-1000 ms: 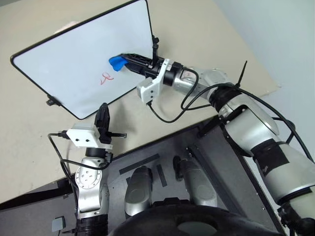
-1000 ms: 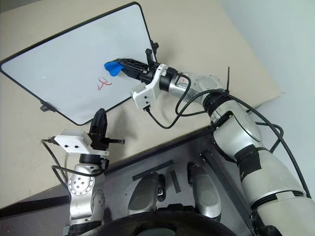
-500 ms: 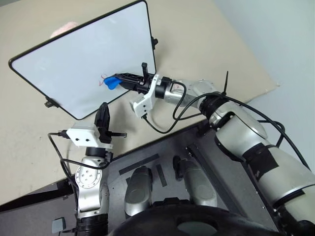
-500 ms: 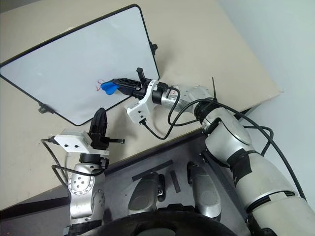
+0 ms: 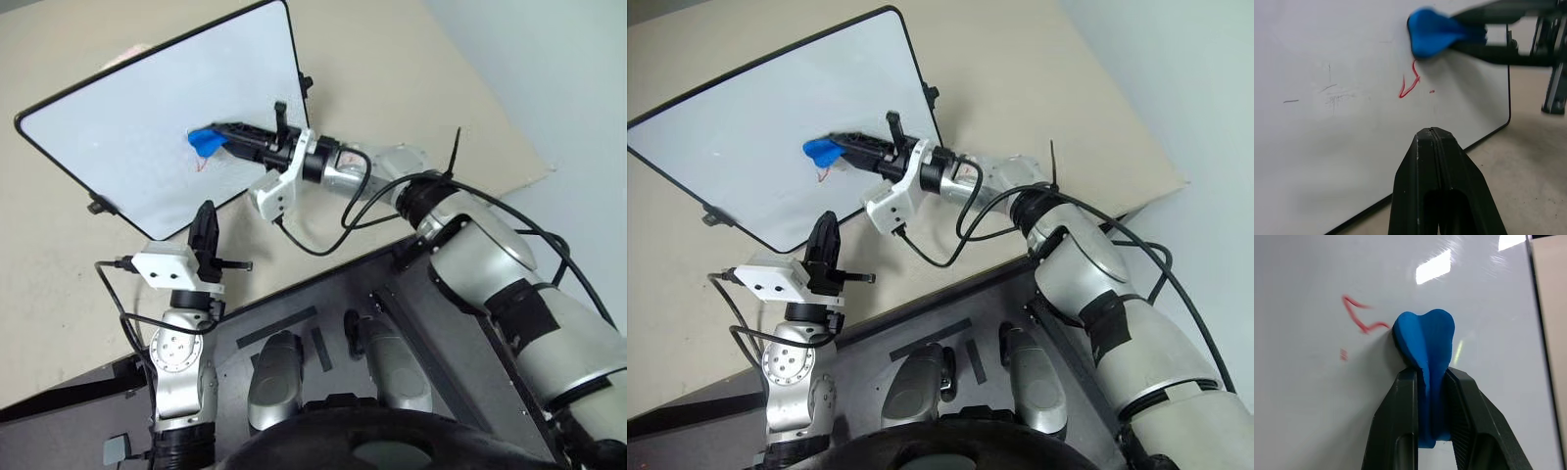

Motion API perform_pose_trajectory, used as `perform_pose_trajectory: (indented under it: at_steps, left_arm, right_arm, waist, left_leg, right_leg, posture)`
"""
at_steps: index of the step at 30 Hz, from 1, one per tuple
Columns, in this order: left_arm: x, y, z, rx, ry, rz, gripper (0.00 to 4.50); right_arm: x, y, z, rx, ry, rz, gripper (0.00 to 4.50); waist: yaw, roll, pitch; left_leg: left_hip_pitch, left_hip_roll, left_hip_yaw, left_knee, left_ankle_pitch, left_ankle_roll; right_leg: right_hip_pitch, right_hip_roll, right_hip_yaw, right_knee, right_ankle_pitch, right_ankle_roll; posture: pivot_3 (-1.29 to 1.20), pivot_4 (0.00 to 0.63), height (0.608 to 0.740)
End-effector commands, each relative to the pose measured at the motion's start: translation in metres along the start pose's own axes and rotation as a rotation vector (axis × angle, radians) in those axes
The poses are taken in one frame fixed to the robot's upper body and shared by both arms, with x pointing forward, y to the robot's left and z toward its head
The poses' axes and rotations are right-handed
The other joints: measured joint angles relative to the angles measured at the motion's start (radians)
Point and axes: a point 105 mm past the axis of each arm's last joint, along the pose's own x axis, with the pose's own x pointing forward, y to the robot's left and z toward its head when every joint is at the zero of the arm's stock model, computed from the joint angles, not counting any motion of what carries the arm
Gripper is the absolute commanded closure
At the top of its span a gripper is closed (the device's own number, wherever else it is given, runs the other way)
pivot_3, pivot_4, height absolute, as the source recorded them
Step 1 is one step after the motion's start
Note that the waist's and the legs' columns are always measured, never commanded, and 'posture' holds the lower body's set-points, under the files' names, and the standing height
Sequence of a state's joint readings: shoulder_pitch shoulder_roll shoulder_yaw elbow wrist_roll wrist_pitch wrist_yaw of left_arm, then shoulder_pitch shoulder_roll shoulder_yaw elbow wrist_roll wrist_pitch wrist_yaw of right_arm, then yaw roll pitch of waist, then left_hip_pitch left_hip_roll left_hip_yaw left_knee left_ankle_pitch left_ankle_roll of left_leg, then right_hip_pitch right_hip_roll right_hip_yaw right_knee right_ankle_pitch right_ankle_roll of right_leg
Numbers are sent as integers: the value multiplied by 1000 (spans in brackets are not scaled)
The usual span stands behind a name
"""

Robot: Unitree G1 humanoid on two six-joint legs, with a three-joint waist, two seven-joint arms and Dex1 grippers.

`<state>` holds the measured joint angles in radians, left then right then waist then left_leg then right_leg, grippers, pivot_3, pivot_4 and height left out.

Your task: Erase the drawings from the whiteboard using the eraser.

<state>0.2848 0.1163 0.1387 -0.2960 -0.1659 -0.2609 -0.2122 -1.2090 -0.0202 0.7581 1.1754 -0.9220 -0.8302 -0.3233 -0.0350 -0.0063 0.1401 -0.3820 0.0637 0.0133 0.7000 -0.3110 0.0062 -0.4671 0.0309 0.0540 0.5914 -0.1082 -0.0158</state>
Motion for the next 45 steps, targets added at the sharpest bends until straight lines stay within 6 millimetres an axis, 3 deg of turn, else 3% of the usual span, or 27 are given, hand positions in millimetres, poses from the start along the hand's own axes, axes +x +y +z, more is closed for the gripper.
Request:
perform_pose_trajectory:
  at_steps: [1,6,16,20,25,30,35,41,45]
  left_arm:
    - [1,0,7,12,-35,-1,4500]
    - [0,1,8,15,-37,0,4500]
    - [0,2,9,18,-36,-1,4500]
    - [0,2,9,17,-35,-3,4500]
    - [0,1,9,17,-36,-3,4500]
    - [-1,2,9,17,-36,0,4500]
    - [-2,1,10,17,-35,-1,4500]
    - [-1,1,10,17,-34,-6,4500]
    - [0,1,10,16,-34,-7,4500]
  right_arm:
    - [4,15,5,20,5,52,3725]
    - [4,14,4,22,17,41,3725]
    - [3,-51,-14,-46,48,-189,3725]
    - [3,-35,-10,-38,39,-134,3725]
    - [-1,7,-5,4,50,-5,3725]
    - [-9,26,-11,26,97,46,3725]
    - [-11,18,-18,16,123,13,3725]
    - [-8,-25,-28,-16,144,-138,3725]
    - [-8,-24,-28,-20,143,-137,3725]
  waist:
    - [1,0,0]
    - [5,0,0]
    - [5,0,0]
    - [5,0,0]
    - [3,0,0]
    - [6,0,0]
    - [6,0,0]
    - [7,0,0]
    - [5,0,0]
  left_leg:
    - [0,0,0,0,0,0]
    - [-1,0,0,1,0,0]
    - [-1,0,0,1,0,0]
    - [0,0,0,1,0,0]
    - [0,0,0,1,0,0]
    - [0,0,0,1,0,0]
    - [0,0,0,1,0,0]
    - [0,0,0,1,0,0]
    - [0,0,0,1,0,0]
  right_leg:
    - [0,0,0,0,0,0]
    - [0,0,0,-1,0,1]
    - [0,0,0,-1,1,0]
    - [0,0,0,0,2,-1]
    - [0,0,0,0,2,0]
    - [0,0,0,0,2,0]
    - [0,0,-1,-1,2,0]
    - [0,0,0,-1,3,0]
    - [0,0,0,-1,4,-1]
  posture:
    - [0,150,740]
    - [0,150,740]
    - [0,150,740]
    - [0,150,740]
    - [0,150,740]
    - [0,150,740]
    - [0,150,740]
    - [0,150,740]
    - [0,150,740]
